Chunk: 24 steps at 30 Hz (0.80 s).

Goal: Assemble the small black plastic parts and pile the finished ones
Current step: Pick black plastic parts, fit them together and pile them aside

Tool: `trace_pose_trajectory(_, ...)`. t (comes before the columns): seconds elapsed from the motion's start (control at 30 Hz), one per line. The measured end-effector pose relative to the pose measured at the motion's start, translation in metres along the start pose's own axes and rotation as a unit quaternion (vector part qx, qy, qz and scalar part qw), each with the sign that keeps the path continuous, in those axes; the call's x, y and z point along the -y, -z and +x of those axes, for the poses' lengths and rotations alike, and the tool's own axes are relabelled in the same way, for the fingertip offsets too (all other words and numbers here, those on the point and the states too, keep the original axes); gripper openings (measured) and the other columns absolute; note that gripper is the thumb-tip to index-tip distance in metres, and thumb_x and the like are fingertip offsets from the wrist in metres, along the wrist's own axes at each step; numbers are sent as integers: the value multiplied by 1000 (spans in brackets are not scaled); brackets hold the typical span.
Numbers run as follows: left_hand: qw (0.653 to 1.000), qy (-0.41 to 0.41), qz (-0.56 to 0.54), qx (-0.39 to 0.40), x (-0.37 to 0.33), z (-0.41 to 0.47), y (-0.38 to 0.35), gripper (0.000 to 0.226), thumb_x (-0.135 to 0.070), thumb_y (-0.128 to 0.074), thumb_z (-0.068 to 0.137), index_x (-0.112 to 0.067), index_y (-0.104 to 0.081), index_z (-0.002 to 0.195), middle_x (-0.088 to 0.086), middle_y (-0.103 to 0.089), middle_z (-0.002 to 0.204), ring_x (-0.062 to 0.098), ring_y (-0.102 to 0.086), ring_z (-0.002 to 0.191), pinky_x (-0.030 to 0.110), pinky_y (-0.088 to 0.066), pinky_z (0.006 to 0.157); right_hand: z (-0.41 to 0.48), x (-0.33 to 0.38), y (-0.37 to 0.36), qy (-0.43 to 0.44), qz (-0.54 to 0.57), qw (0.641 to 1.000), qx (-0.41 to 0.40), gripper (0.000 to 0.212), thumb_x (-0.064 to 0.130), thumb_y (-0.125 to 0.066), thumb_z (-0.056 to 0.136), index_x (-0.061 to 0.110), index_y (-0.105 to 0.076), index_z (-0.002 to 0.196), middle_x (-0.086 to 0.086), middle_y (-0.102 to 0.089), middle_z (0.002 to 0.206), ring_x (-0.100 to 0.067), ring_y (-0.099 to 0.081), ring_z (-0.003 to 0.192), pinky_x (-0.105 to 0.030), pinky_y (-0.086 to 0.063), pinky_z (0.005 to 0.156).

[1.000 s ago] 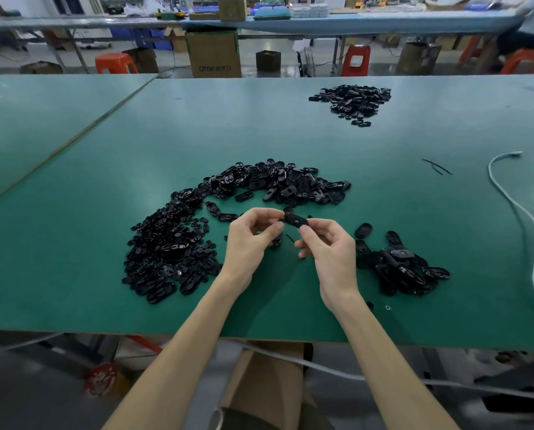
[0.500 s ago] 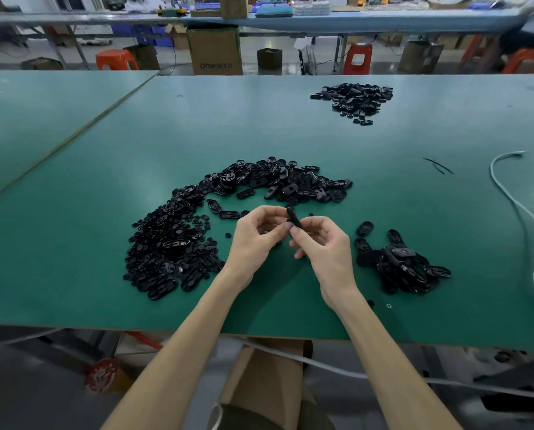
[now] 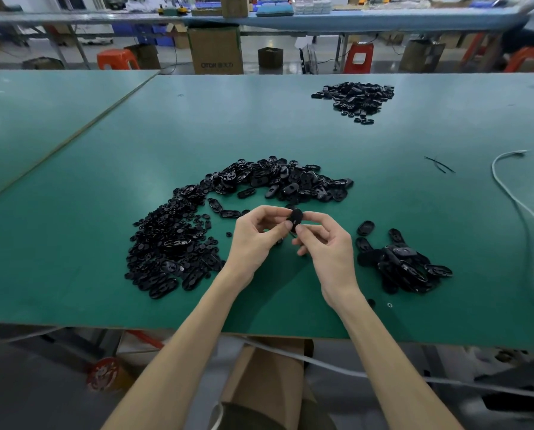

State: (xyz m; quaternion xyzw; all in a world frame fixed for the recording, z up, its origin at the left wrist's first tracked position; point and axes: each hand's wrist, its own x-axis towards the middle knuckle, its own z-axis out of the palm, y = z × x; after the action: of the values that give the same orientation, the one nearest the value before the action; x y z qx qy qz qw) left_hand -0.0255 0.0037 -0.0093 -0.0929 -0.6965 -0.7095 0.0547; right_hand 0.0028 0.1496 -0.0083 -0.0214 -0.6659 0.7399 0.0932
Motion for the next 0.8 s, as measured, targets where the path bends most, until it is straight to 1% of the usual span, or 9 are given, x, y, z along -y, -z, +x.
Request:
trace_pose_trajectory(0.1, 1000, 0, 1, -5, 0, 0, 0, 14, -5, -77, 90, -10, -75, 103, 0, -76, 90, 11, -66, 83, 29, -50, 77, 0, 0, -1, 2, 5, 1000, 8, 19, 5, -70, 96, 20, -71, 108, -4, -78, 87, -17, -74, 76, -25, -55, 65)
trace_pose_trajectory(0.23, 1000, -23, 13, -7, -1, 0, 2, 12, -8, -77, 90, -17, -77, 98, -5, -76, 90, 9, -65, 83, 29, -52, 77, 0, 0, -3, -1, 4, 1000, 8, 11, 5, -69, 97, 11, -67, 106, -6, -79, 90, -21, -78, 79, -24, -55, 62)
trace_pose_trajectory(0.37, 1000, -9, 23, -11, 0, 1, 2, 9, -13, -78, 90, -20, -80, 96, -13, -70, 80, 12, -59, 81, 31, -51, 78, 1, 0, -3, -6, 14, 1000, -5, 4, 6, -67, 99, 8, -68, 102, -5, -79, 92, -25, -78, 82, -26, -56, 61)
trace_pose_trajectory(0.47, 999, -5, 31, -25, 1, 1, 1, 10, -14, -79, 90, -21, -80, 97, -8, -69, 84, 15, -60, 83, 33, -52, 82, 1, -1, -1, -7, 11, 1000, -9, 5, 5, -66, 99, 7, -69, 101, -5, -79, 91, -25, -78, 83, -26, -57, 62)
trace_pose_trajectory(0.53, 999, -3, 28, -27, 0, 1, 1, 9, -14, -79, 90, -20, -81, 96, -6, -69, 83, 17, -60, 80, 32, -52, 79, 1, -1, -1, -6, 7, 1000, -11, 5, 4, -68, 97, 8, -70, 99, -5, -79, 89, -23, -78, 83, -24, -57, 63)
trace_pose_trajectory(0.6, 1000, -2, 27, -16, -1, 0, 1, 9, -13, -78, 90, -18, -80, 97, -6, -71, 80, 20, -58, 76, 29, -52, 76, 1, -2, -1, -4, 4, 1000, -17, 5, 4, -70, 95, 9, -71, 96, -4, -80, 88, -21, -78, 84, -24, -58, 66)
trace_pose_trajectory(0.67, 1000, -5, 28, -11, -1, 0, 1, 9, -11, -77, 91, -17, -79, 98, 0, -74, 81, 21, -58, 75, 29, -51, 73, 1, -3, 0, -7, -1, 1000, -23, 4, 5, -73, 94, 9, -72, 95, -3, -80, 88, -20, -78, 84, -30, -61, 72)
trace_pose_trajectory(0.73, 999, -8, 31, -13, -1, 0, 0, 10, -9, -74, 93, -16, -79, 99, 5, -73, 82, 23, -56, 74, 32, -51, 72, 2, -4, 1, -13, -4, 1000, -26, 4, 7, -74, 93, 8, -72, 96, -3, -80, 89, -20, -78, 83, -36, -62, 80)
trace_pose_trajectory(0.8, 999, -8, 35, -16, -1, 0, 0, 11, -8, -72, 94, -16, -78, 99, -3, -71, 77, 22, -55, 74, 31, -50, 71, 2, -3, 1, -17, 1, 999, -28, 5, 8, -75, 93, 7, -72, 97, -4, -80, 90, -19, -78, 81, -39, -62, 84)
